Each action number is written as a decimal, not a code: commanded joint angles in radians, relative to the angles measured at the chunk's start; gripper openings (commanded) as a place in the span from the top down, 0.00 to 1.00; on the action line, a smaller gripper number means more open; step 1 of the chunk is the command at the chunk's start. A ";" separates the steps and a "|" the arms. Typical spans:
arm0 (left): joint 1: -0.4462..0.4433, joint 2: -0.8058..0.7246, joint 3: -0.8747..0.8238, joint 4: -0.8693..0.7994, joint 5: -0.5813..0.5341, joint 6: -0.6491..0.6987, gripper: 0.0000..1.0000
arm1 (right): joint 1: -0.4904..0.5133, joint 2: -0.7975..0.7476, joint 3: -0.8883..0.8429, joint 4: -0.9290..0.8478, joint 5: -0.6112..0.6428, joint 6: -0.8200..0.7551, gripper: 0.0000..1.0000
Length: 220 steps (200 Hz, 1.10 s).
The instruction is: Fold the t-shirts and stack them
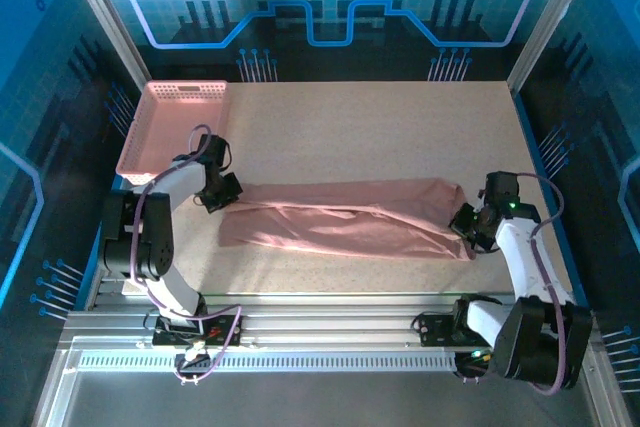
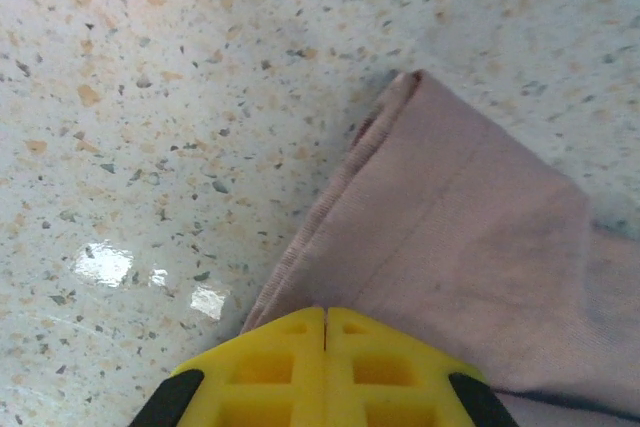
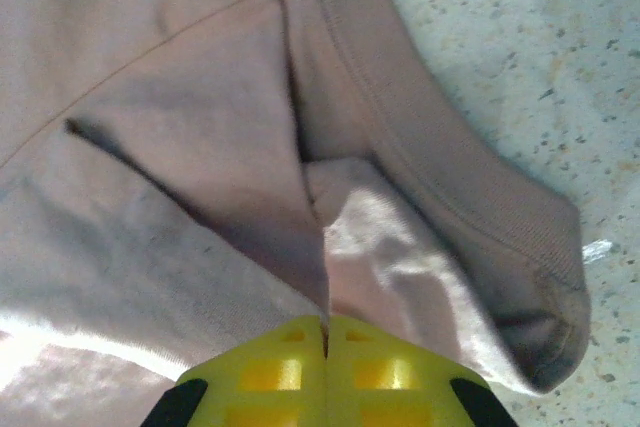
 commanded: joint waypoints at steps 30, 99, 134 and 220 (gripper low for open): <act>0.010 0.058 -0.019 0.002 -0.084 -0.019 1.00 | -0.044 0.096 -0.008 0.064 0.029 0.002 1.00; -0.028 0.060 -0.012 0.058 -0.032 -0.021 0.77 | -0.043 0.131 -0.009 0.093 0.010 -0.010 0.62; -0.080 -0.047 0.047 -0.008 -0.033 -0.073 0.48 | -0.042 0.024 -0.013 0.063 -0.038 -0.009 0.42; -0.502 0.130 0.490 0.090 0.340 0.042 0.30 | 0.006 0.058 -0.009 0.149 -0.264 -0.083 0.05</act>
